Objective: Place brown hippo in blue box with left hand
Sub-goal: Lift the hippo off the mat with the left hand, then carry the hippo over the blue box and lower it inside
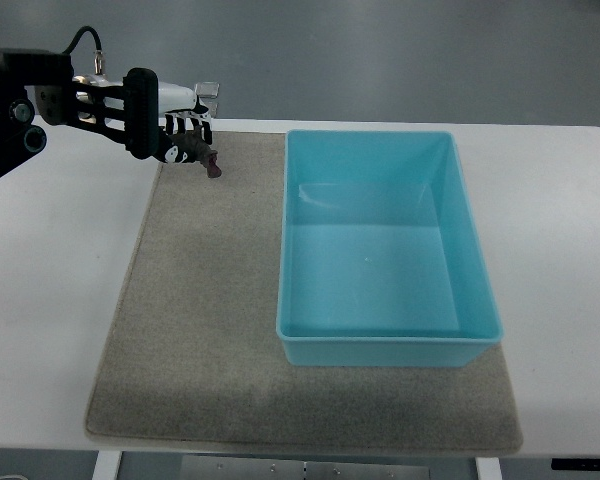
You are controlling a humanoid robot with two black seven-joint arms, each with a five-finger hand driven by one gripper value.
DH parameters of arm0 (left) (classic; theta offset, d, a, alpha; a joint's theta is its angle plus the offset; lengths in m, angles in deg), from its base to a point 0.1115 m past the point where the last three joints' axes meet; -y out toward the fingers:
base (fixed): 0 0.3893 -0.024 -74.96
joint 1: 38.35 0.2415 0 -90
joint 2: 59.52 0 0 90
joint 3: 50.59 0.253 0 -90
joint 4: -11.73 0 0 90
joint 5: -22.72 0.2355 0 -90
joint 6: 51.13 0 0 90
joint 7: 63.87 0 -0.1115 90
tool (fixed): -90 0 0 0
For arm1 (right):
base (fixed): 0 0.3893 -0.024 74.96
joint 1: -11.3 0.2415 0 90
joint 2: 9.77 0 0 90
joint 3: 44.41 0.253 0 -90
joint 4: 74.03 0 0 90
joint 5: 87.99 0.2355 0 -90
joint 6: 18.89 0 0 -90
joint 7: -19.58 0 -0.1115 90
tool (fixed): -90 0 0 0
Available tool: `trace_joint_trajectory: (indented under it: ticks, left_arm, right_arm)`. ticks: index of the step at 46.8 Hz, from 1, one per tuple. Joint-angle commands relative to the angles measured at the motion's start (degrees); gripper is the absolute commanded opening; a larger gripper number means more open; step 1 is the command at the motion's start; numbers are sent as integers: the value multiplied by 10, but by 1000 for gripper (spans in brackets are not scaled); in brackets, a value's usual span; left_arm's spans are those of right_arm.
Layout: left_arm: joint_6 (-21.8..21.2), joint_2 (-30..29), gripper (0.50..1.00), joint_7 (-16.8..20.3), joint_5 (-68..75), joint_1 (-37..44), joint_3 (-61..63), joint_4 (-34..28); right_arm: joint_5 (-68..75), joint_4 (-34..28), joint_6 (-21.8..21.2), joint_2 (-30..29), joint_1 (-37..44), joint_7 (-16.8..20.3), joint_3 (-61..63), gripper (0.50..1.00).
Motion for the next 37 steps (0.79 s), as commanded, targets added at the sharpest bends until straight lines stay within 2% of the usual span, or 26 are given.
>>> trace_joint_trajectory:
  ticks: [1,18,26,37]
  left_arm:
    - [17,0,500,0,1,-9,-14,1]
    - [72,16,500,0,-12,-85,-23,27]
    - [99,68,500,0,-24,-104,-23,30]
    - [100,151,500,-2,-19,-98,-21,25]
  right_arm:
    - [1,0,0,0,0,0,0,936]
    - [1,0,0,0,0,0,0,936]
    - [0,0,0,0,0,0,0,936]
    - [0,0,0,0,0,0,0,936]
